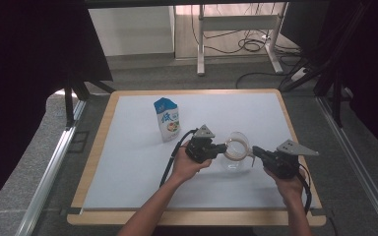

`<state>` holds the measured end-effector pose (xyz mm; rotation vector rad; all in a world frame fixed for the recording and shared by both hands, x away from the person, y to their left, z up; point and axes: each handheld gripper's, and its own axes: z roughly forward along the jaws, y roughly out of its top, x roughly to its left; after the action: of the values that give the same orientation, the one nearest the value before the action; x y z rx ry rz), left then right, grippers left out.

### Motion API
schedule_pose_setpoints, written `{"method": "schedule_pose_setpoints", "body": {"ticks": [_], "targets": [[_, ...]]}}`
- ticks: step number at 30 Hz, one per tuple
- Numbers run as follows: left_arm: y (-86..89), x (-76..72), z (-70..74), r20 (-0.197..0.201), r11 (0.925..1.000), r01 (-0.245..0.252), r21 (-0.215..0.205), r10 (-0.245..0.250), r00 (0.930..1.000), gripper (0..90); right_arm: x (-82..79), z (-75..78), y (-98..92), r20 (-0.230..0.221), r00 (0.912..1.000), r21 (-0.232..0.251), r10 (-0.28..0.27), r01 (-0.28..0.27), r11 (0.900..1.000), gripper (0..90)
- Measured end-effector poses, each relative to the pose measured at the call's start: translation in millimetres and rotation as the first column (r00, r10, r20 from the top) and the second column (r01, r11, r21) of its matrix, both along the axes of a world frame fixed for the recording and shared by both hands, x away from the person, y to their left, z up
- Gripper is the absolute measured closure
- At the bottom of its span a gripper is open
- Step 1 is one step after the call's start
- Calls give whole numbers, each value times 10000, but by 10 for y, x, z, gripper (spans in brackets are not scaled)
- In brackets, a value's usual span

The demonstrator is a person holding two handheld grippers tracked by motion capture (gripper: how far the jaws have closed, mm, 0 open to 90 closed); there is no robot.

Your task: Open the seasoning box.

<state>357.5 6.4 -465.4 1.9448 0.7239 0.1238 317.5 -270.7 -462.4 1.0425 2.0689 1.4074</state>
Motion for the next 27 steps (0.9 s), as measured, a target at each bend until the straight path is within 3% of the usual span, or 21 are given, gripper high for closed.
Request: {"method": "schedule_pose_setpoints", "body": {"ticks": [7,12,27], "targets": [[-1,21,-39,-69,9997,143,-188,-144,9999,900,-199,13,33,-71,10000,-110,-25,24,9999,891],[-12,2,-28,-13,9997,215,-150,-215,9998,900,-323,-140,52,-487,9988,-332,53,-70,9994,853],[-54,-5,41,57,9998,183,29,-183,9998,900,-299,-483,368,-1195,9912,-1114,577,-711,9912,577]]}}
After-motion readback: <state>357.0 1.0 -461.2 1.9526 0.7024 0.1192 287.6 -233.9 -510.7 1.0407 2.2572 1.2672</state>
